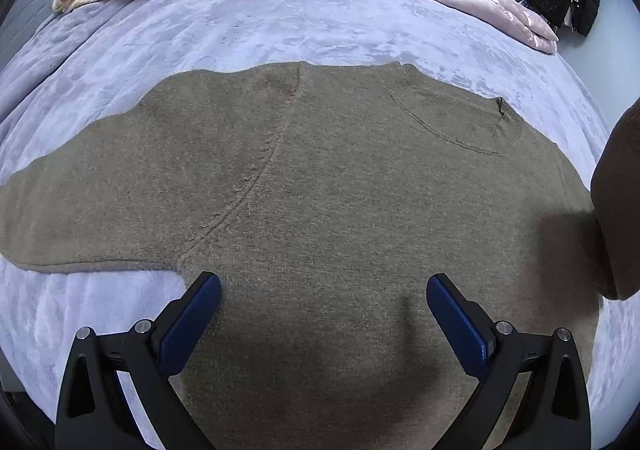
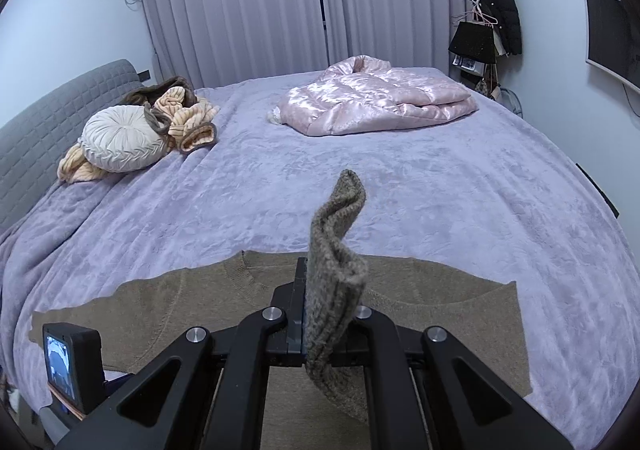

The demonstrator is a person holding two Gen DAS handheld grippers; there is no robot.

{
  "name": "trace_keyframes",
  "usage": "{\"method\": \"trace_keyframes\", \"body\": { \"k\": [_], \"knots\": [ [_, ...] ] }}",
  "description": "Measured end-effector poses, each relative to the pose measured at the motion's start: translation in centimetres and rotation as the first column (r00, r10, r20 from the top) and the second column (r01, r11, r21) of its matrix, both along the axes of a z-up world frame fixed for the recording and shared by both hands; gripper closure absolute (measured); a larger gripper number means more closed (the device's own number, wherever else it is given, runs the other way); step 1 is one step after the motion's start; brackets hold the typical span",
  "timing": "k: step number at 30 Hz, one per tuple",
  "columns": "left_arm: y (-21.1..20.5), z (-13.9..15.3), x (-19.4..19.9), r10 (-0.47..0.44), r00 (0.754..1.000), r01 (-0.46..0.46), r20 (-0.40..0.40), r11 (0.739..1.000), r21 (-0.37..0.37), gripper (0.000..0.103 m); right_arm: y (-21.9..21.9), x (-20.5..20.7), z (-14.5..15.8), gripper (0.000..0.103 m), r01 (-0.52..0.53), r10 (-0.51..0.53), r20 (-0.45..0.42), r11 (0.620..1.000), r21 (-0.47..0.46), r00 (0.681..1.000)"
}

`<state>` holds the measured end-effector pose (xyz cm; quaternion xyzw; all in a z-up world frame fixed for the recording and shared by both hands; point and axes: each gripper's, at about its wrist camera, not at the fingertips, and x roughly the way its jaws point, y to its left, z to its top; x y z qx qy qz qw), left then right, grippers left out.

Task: Fold small clothes
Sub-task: 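Lift the held sleeve with the right tool and carry it across the sweater body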

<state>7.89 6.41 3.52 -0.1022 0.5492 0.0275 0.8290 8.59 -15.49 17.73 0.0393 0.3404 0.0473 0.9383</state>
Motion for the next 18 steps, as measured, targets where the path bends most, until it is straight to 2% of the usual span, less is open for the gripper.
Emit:
{"method": "trace_keyframes", "body": {
  "k": [10,18],
  "knots": [
    [1.5,-0.2,-0.5,0.021,1.0,-0.021,0.0,1.0,-0.017,0.0,3.9,0.3,0.2,0.097,-0.065,0.065,-0.002,0.998,0.013,0.998],
    [3.0,-0.2,-0.9,0.044,0.999,-0.044,0.003,0.999,-0.013,0.0,7.8,1.6,-1.0,0.097,-0.112,0.113,-0.048,0.993,0.024,0.992]
  ]
}}
